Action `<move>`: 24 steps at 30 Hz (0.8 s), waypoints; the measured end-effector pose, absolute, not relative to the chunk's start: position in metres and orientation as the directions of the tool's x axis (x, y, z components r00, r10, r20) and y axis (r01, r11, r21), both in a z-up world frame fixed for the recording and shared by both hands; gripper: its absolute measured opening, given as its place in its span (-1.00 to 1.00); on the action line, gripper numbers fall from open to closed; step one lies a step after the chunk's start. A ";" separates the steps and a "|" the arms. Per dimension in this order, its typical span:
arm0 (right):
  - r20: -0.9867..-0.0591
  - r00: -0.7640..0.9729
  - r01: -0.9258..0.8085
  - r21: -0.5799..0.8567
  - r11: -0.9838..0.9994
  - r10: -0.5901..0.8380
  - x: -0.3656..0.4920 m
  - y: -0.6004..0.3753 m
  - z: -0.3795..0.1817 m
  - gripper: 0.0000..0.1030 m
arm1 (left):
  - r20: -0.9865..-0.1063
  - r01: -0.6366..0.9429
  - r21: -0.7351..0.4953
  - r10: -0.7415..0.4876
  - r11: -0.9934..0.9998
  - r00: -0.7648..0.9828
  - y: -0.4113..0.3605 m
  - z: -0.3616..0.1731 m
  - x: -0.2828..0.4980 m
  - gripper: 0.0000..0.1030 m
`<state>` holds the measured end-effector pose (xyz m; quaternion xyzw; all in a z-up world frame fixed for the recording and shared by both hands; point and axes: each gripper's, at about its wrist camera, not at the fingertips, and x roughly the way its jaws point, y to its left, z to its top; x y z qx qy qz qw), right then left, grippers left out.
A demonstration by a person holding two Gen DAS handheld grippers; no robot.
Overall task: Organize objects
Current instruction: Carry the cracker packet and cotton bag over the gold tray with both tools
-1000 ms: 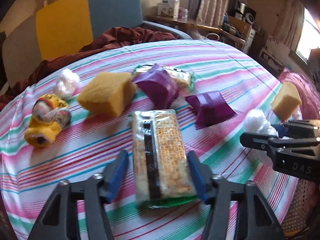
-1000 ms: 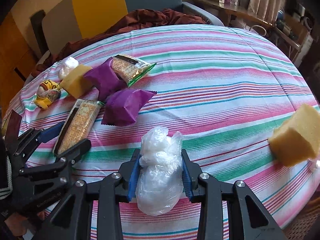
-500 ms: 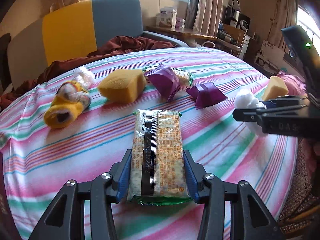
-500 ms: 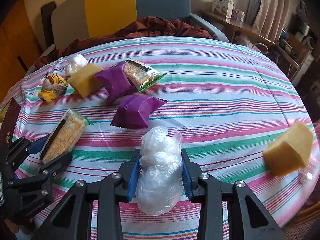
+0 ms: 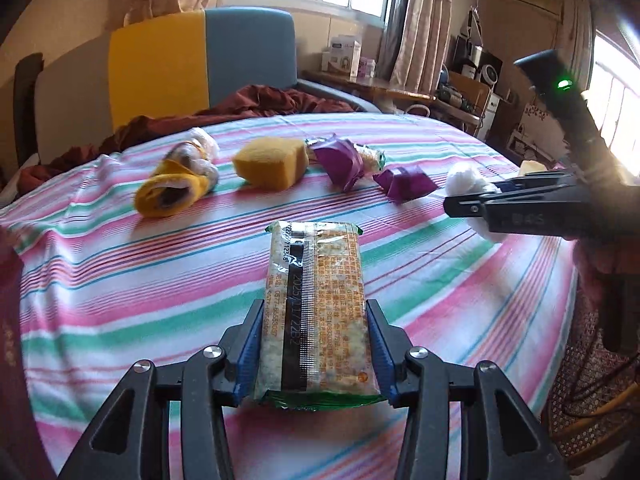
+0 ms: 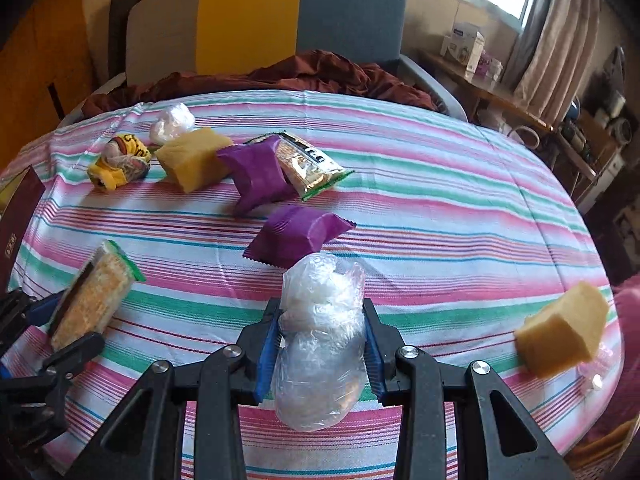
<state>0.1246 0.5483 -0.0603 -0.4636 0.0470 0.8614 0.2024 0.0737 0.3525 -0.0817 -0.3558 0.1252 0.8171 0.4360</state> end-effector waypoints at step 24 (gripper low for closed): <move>-0.758 -0.550 -0.288 -0.221 -0.932 0.350 0.120 0.515 -0.053 -0.26 | -0.590 -0.692 -0.199 0.649 -0.694 -0.480 0.229 -0.022 0.055 -0.06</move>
